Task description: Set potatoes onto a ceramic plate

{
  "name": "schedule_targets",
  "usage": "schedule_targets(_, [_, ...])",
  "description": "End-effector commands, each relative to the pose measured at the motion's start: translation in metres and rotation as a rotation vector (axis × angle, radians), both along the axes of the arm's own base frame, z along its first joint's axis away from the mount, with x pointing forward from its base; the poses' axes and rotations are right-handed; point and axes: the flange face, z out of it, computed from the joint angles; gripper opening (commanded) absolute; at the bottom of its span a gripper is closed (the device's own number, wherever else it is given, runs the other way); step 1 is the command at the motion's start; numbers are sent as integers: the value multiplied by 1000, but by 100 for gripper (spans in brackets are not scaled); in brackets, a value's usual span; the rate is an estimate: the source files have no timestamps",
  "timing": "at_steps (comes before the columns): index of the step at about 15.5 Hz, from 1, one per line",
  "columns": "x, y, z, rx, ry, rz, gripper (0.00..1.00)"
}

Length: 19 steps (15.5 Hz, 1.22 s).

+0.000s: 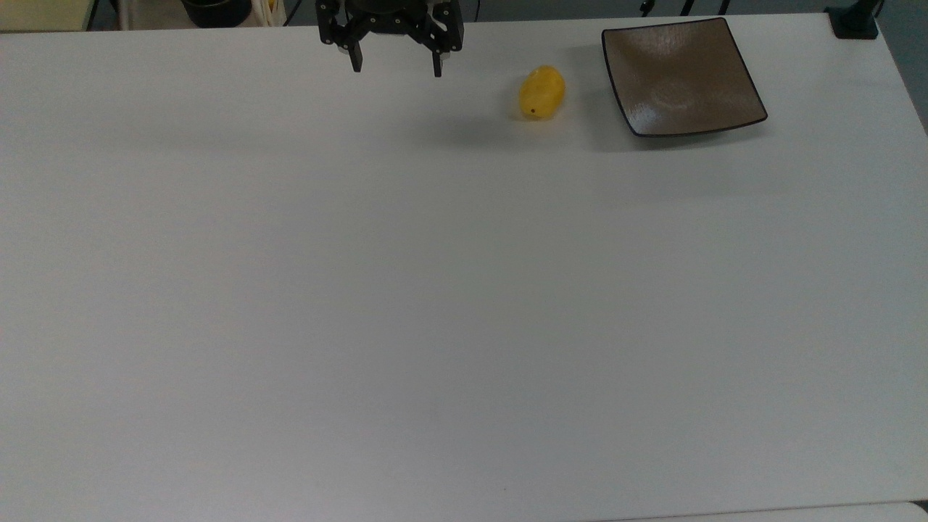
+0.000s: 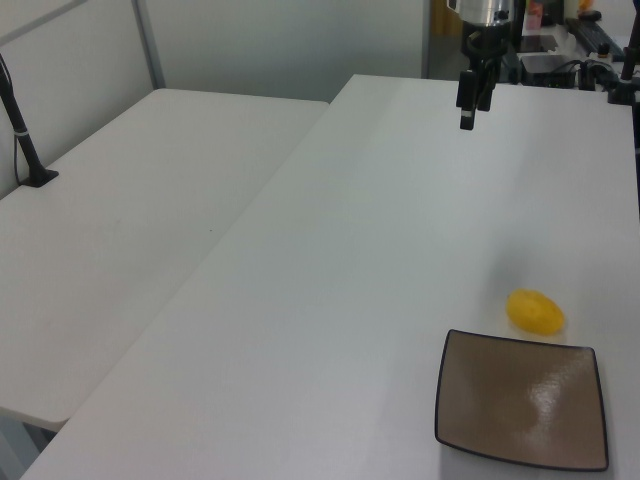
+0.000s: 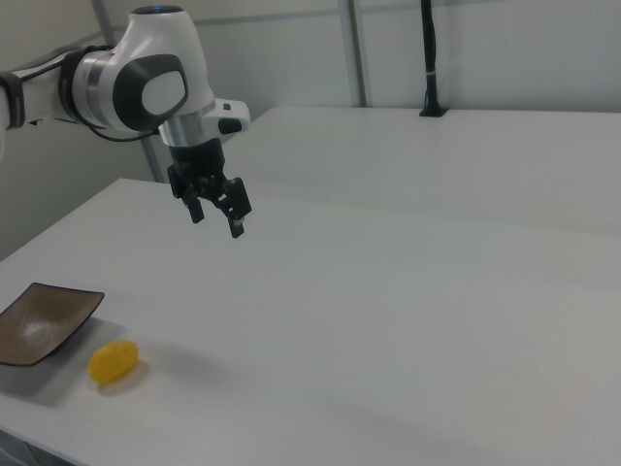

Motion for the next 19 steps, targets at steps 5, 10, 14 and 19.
schedule_targets(5, [-8,21,1,15,13,50,100])
schedule_targets(10, [-8,8,5,16,13,28,100])
schedule_targets(14, [-9,6,5,27,15,21,100])
schedule_targets(19, [-9,7,1,34,24,-10,100])
